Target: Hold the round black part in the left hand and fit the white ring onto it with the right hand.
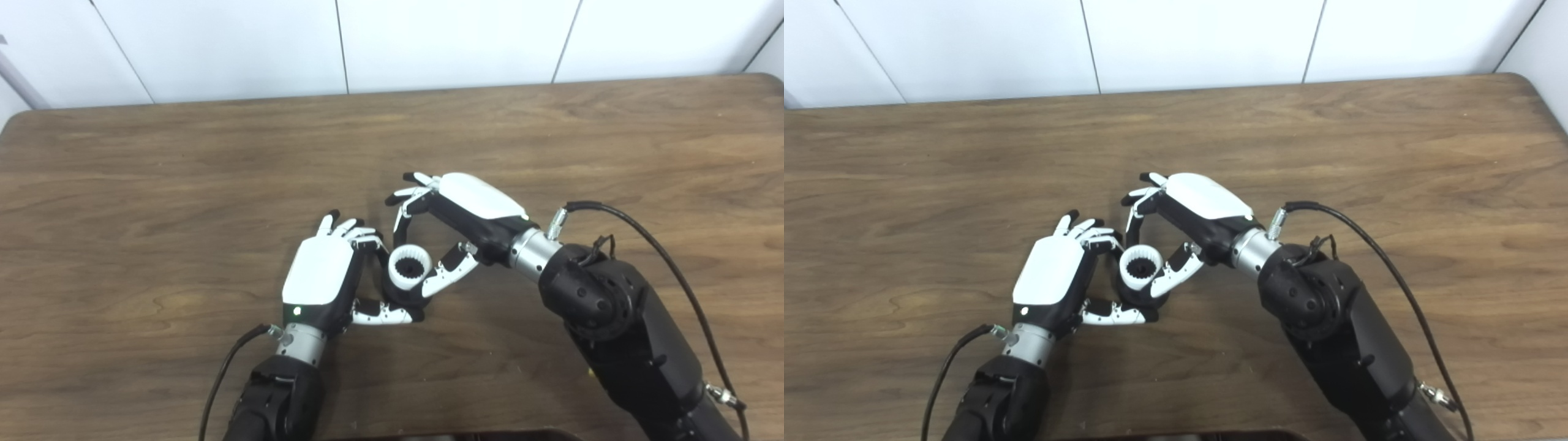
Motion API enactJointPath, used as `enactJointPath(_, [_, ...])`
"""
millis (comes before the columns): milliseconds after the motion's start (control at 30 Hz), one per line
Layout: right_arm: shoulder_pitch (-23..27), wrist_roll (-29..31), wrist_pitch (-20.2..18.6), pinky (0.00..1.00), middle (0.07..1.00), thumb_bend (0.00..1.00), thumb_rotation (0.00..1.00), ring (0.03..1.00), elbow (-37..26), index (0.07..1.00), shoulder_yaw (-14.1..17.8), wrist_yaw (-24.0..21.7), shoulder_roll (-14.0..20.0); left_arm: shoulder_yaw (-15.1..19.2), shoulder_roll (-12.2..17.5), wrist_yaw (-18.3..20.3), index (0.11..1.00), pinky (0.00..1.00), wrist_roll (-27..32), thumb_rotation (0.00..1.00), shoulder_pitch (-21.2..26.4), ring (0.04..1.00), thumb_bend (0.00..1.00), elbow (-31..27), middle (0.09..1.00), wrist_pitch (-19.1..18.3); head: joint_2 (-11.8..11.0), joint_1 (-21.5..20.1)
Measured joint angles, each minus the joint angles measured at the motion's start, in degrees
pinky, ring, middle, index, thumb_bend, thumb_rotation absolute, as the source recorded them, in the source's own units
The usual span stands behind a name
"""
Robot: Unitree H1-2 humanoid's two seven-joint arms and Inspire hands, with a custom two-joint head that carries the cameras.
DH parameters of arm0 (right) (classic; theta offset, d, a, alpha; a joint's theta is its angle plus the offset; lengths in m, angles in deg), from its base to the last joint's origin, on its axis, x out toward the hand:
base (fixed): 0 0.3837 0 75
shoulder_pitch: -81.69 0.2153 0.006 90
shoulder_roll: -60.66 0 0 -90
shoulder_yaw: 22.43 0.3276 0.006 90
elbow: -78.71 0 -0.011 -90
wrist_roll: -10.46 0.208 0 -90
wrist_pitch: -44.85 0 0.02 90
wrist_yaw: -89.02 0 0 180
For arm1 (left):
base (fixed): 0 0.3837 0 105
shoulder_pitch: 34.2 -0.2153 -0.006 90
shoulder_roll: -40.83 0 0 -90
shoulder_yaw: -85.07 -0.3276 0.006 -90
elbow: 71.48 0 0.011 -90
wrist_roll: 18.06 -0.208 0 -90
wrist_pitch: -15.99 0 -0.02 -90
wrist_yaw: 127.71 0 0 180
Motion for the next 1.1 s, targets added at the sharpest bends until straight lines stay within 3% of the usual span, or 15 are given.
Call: enactJointPath(1100, [0.0, -1.2, -0.2, 1.00, 0.858, 0.52, 0.14, 0.991, 1.2, 0.483, 0.0, -0.4, -0.2, 0.0, -0.3, 0.7, 0.484, 1.00, -0.1, 0.05, 0.3, 0.878, 0.52, 0.0, 0.763, -0.1, 0.5, 0.0])
